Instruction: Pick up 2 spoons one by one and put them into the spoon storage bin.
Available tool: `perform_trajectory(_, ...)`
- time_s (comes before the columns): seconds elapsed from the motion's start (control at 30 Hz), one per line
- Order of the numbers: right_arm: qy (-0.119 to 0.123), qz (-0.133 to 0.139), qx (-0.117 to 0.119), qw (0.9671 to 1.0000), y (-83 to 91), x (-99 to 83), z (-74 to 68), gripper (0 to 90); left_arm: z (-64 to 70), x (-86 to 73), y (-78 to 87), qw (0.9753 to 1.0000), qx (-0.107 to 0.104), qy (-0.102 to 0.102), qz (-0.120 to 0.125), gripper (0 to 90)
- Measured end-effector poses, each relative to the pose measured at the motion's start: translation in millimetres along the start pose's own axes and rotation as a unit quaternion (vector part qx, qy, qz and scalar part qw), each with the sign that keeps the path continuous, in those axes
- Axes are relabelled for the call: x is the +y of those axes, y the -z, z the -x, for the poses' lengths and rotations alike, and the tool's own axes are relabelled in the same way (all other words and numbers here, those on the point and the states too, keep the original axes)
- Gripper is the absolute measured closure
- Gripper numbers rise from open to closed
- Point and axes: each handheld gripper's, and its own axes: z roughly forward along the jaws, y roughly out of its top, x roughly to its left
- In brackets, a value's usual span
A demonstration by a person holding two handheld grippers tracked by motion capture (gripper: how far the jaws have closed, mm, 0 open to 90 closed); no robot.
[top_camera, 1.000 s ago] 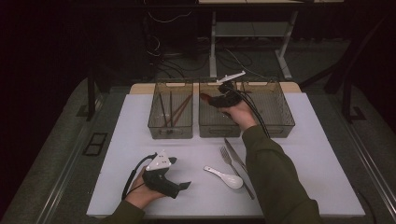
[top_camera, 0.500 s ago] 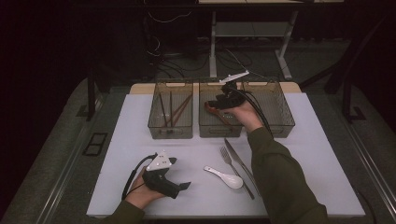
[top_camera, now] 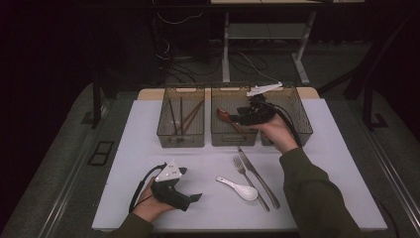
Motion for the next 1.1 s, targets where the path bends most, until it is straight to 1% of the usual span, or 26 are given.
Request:
perform_trajectory(0.07,0.006,-0.003,0.0,1.0,3.8,-4.2,-2.9,45.5,0.4,-0.1,-0.2,1.0,-0.001,0.0,0.002,0.0)
perform_trajectory(0.17,0.007,-0.005,0.011,0.9999,8.6,-10.8,-6.8,45.1,0.7,0.0,0.0,1.0,-0.001,0.001,0.002,0.0)
perform_trajectory(0.23,0.014,-0.009,0.015,0.9997,12.2,-15.3,-10.5,45.0,0.5,-0.1,0.0,1.0,-0.001,0.002,0.003,0.0)
perform_trajectory(0.37,0.015,-0.004,0.028,0.9995,20.2,-25.9,-15.3,44.9,0.1,-0.5,-0.2,1.0,0.001,0.004,0.002,0.0)
perform_trajectory(0.4,0.019,-0.002,0.031,0.9993,22.3,-28.8,-15.6,44.9,-0.2,-0.5,0.0,1.0,0.0,0.001,0.0,0.0)
perform_trajectory(0.53,0.016,-0.007,0.035,0.9992,30.1,-41.8,-19.5,44.3,-0.2,-0.5,-0.3,1.0,0.001,0.002,-0.001,0.0)
perform_trajectory(0.8,0.023,-0.014,0.038,0.9989,44.0,-66.6,-26.5,43.9,-0.4,-0.6,-0.2,1.0,0.002,0.002,-0.002,0.0)
perform_trajectory(0.93,0.02,-0.013,0.047,0.9986,50.4,-80.1,-31.8,43.9,-0.2,-0.6,-0.1,1.0,0.002,0.002,-0.001,0.0)
perform_trajectory(1.1,0.018,-0.018,0.056,0.9981,56.4,-94.8,-38.4,43.9,0.1,-0.4,-0.2,1.0,0.003,-0.001,-0.002,0.0)
